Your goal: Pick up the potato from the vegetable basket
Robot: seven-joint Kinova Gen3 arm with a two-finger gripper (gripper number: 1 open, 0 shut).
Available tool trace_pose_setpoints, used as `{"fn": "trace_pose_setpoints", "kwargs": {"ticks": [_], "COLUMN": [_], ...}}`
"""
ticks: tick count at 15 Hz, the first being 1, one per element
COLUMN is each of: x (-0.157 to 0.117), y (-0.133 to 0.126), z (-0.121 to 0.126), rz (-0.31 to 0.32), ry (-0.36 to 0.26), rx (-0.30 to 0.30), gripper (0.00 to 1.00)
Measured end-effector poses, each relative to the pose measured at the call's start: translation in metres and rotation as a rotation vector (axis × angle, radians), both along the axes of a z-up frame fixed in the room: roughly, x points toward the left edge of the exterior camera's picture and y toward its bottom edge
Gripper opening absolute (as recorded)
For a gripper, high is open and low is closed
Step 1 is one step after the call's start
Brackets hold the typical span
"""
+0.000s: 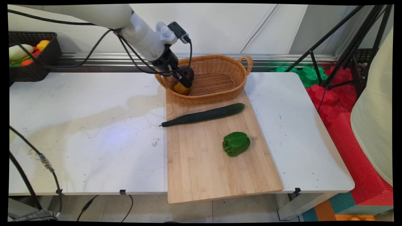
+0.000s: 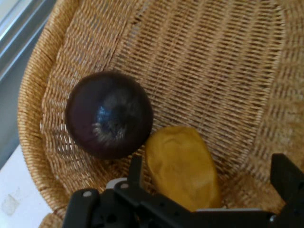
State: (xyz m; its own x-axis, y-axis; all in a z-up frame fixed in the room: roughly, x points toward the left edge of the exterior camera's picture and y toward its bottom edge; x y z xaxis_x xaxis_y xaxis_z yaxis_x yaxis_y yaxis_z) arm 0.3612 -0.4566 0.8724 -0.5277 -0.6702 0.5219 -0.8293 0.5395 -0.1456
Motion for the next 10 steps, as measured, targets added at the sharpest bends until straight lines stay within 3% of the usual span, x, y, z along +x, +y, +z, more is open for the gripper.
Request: {"fn": "trace_pose_setpoints", "kwargs": {"ticks": [10], "x": [-0.007], "y": [-0.029], "z": [-0.04], "rz": [0.08], "ry": [-0.026], "rx": [0.077], "gripper": [1.0]}}
